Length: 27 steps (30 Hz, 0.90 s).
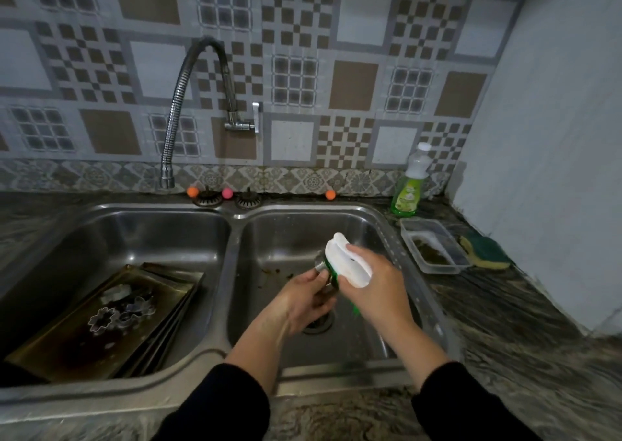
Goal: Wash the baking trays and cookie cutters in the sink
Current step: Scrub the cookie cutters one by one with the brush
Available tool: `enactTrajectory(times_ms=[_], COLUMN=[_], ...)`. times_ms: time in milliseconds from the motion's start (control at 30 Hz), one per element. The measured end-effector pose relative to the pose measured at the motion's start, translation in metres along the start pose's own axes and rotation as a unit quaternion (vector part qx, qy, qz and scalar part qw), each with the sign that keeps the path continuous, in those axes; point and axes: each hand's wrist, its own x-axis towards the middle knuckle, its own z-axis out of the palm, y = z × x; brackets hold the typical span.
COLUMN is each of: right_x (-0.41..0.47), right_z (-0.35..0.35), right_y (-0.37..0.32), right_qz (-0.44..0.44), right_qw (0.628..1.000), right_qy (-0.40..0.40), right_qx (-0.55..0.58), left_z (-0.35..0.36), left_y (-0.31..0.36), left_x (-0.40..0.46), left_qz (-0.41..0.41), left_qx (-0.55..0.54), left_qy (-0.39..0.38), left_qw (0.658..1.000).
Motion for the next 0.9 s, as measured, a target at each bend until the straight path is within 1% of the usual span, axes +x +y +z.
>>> enactTrajectory(times_ms=[67, 100, 133, 167, 200, 233, 267, 333, 400, 467, 500, 533, 600, 667, 733, 900], right_x=[-0.001, -0.002, -0.002, -0.001, 0.000, 0.002, 0.004, 0.006, 0.010, 0.014, 0.015, 0.016, 0.016, 0.020, 0.024, 0.026], right_z=[-0.002, -0.005, -0.009, -0.015, -0.021, -0.025, -0.028, -0.030, -0.027, -0.024, -0.022, -0.020, -0.017, -0.017, -0.019, -0.024], right_y=[0.008, 0.013, 0.019, 0.026, 0.031, 0.034, 0.033, 0.027, 0.025, 0.029, 0.032, 0.033, 0.034, 0.036, 0.038, 0.040], right_qz=[-0.005, -0.001, 0.006, 0.016, 0.022, 0.023, 0.013, -0.029, -0.054, -0.039, -0.025, -0.016, -0.026, -0.036, -0.024, -0.034], right_qw=[1.000, 1.000, 1.000, 1.000, 0.999, 0.999, 0.998, 0.997, 0.998, 0.999, 0.999, 1.000, 0.999, 0.998, 0.999, 0.998], right_qy=[-0.020, -0.022, -0.015, -0.002, 0.012, 0.020, 0.024, 0.021, -0.007, -0.028, -0.025, -0.023, -0.035, -0.047, -0.041, -0.051], right_qx=[-0.002, 0.000, 0.006, 0.017, 0.029, 0.041, 0.051, 0.064, 0.044, 0.015, 0.014, 0.014, 0.004, -0.001, -0.007, -0.010], left_z=[0.006, 0.006, 0.003, 0.000, -0.002, -0.002, -0.001, 0.003, 0.009, 0.018, 0.021, 0.022, 0.022, 0.019, 0.020, 0.032], left_y=[0.000, 0.000, -0.001, -0.001, -0.002, -0.002, -0.002, -0.002, -0.001, 0.000, 0.000, 0.000, 0.000, 0.000, -0.001, -0.003], left_x=[0.009, 0.012, 0.017, 0.021, 0.023, 0.022, 0.020, 0.016, 0.016, 0.015, 0.016, 0.015, 0.016, 0.017, 0.016, 0.016], left_qz=[0.005, 0.009, 0.027, 0.061, 0.105, 0.144, 0.174, 0.208, 0.233, 0.250, 0.255, 0.259, 0.257, 0.258, 0.272, 0.293], left_qx=[-0.004, 0.004, 0.046, 0.130, 0.249, 0.356, 0.426, 0.508, 0.569, 0.626, 0.639, 0.641, 0.636, 0.627, 0.616, 0.573], left_qy=[0.040, 0.073, 0.121, 0.173, 0.219, 0.251, 0.266, 0.269, 0.272, 0.266, 0.261, 0.256, 0.251, 0.258, 0.264, 0.264], left_qw=[0.999, 0.997, 0.991, 0.974, 0.937, 0.889, 0.847, 0.791, 0.740, 0.689, 0.677, 0.676, 0.683, 0.688, 0.690, 0.718])
